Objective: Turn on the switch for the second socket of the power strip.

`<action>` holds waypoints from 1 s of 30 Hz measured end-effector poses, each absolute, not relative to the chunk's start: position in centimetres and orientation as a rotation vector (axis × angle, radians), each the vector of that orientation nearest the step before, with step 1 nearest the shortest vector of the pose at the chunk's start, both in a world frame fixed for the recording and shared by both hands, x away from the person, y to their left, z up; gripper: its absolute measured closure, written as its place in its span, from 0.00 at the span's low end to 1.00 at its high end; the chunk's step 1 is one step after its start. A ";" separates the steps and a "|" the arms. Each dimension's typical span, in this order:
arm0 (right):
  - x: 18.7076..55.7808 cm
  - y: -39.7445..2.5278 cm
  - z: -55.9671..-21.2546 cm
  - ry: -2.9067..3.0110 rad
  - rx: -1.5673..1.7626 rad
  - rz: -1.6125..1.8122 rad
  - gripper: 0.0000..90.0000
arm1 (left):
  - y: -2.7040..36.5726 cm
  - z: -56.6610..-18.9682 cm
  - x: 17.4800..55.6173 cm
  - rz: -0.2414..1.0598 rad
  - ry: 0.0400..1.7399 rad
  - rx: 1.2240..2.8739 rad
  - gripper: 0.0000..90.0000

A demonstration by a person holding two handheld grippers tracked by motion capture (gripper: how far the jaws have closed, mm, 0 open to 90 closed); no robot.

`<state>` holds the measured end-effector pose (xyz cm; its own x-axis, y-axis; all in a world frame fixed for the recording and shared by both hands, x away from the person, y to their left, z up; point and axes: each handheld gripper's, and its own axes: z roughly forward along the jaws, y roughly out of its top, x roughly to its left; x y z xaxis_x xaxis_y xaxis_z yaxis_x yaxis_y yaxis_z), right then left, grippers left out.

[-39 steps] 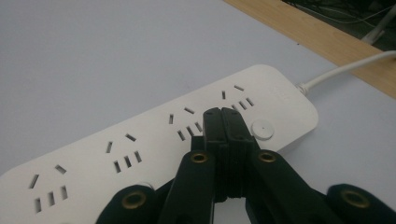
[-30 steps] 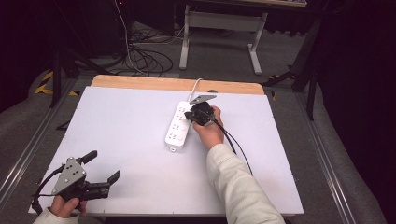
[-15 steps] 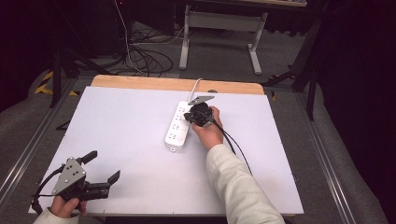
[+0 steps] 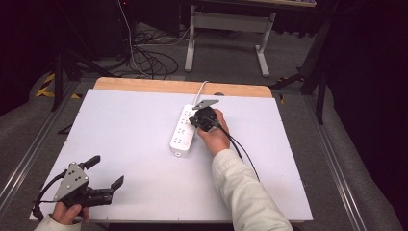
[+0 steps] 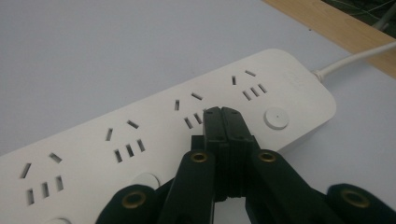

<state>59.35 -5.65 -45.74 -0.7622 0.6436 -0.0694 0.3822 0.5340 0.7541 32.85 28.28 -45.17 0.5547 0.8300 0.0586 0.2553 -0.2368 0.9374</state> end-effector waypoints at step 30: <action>59.0 -5.4 -46.1 2.417 0.854 1.052 1.00 | 28.2 -45.2 32.8 0.700 0.900 1.773 0.04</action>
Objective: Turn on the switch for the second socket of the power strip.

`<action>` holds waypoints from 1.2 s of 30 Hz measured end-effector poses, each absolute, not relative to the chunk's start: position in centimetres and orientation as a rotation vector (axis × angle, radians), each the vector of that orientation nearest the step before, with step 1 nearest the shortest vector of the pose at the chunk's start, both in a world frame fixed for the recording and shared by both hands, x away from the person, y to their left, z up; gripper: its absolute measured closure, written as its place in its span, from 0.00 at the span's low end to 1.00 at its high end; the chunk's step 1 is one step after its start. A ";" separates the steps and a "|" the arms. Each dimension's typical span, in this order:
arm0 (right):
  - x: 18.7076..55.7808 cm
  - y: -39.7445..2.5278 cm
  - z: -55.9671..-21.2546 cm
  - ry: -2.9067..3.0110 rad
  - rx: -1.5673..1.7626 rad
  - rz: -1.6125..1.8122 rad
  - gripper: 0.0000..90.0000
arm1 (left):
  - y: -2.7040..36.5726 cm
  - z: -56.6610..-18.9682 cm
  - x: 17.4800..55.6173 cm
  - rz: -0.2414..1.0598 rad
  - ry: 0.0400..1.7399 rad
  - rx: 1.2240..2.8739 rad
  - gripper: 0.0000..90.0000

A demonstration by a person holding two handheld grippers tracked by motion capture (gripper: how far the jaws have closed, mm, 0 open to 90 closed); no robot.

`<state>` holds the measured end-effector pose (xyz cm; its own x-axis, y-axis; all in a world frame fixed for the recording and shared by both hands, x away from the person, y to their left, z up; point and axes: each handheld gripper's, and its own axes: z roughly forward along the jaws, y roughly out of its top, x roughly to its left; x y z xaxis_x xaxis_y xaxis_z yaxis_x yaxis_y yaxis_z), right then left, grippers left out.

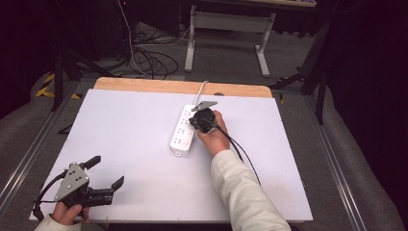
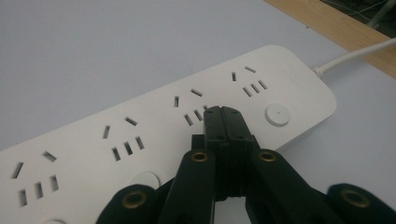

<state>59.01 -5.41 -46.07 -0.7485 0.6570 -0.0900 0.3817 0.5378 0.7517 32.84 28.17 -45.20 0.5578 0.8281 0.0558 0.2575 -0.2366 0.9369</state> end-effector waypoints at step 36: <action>58.8 -5.3 -46.2 2.406 0.899 1.042 1.00 | 28.1 -45.2 32.8 0.700 0.898 1.776 0.04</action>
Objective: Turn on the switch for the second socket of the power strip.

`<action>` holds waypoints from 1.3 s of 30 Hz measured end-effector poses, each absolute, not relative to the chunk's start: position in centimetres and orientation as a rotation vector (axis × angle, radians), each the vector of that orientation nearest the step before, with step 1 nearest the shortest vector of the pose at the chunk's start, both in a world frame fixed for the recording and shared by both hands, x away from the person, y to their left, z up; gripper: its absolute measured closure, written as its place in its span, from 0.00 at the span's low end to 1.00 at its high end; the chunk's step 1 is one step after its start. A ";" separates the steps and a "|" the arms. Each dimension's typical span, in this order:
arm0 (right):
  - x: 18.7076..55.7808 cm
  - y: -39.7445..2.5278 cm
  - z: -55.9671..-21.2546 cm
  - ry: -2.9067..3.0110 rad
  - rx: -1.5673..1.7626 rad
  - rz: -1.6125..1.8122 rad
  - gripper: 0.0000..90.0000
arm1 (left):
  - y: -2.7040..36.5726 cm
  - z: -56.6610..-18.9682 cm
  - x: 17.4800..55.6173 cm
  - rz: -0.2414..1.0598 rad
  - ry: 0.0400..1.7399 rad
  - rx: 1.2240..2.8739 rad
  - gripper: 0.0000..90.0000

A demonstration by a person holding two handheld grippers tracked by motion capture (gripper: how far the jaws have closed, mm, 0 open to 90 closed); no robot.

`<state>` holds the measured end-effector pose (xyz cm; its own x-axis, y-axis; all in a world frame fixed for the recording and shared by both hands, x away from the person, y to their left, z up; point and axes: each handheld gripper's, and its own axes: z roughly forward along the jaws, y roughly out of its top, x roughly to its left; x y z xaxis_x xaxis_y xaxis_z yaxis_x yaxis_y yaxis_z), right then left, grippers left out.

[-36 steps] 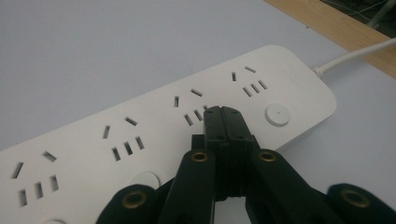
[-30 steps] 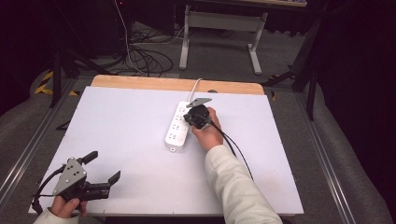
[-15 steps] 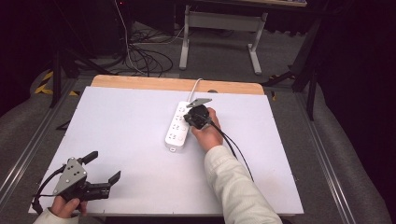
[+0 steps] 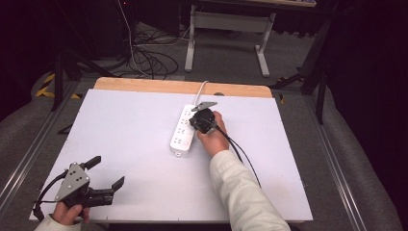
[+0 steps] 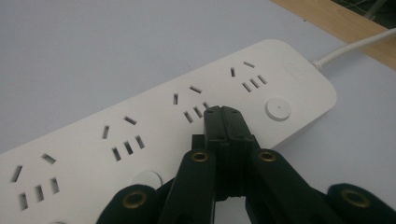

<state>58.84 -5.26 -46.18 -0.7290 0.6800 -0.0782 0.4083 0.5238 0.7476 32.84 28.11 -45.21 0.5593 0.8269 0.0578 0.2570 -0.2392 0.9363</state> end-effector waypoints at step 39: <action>56.2 -6.8 -40.8 2.316 0.823 1.233 0.92 | 28.1 -45.2 33.0 0.691 0.898 1.777 0.04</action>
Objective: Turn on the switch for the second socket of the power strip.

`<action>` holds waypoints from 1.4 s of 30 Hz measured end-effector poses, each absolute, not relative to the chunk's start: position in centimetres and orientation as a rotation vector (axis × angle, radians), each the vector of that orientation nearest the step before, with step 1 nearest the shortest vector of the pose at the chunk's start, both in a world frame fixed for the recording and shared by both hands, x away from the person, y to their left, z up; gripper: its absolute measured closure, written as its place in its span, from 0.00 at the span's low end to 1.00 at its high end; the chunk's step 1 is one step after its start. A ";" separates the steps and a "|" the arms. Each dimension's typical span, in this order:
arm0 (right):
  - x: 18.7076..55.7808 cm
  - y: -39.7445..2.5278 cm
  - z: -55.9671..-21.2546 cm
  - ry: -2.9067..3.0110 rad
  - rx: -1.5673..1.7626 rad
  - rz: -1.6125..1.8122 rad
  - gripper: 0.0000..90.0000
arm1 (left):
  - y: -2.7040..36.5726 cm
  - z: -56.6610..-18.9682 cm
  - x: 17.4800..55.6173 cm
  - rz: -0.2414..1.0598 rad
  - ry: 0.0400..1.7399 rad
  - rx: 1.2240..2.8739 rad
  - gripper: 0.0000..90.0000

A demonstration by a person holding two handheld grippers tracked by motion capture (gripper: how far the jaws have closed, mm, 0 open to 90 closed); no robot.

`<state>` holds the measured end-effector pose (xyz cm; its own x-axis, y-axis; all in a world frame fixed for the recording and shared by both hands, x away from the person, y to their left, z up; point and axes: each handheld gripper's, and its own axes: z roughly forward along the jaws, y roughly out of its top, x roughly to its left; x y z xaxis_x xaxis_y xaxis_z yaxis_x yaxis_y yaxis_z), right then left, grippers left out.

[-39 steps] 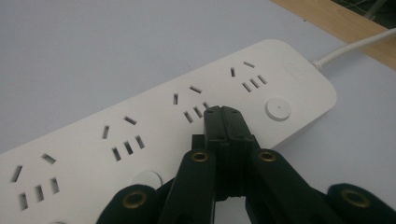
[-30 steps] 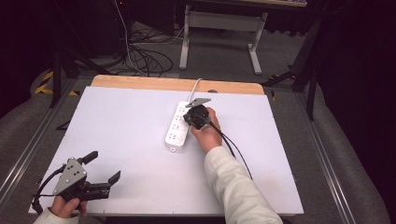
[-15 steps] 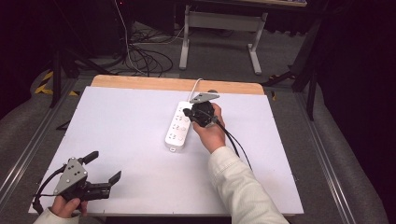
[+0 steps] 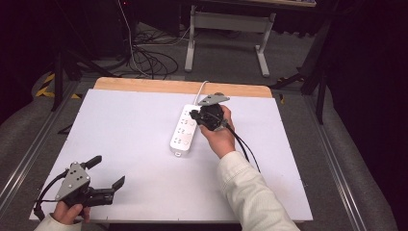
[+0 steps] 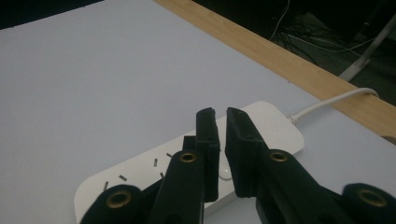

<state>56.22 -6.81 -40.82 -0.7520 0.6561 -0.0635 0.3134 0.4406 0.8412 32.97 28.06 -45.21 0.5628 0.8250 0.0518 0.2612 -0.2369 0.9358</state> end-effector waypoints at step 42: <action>46.0 -17.3 -37.5 2.231 0.817 1.378 0.24 | 28.1 -45.2 33.1 0.703 0.910 1.779 0.04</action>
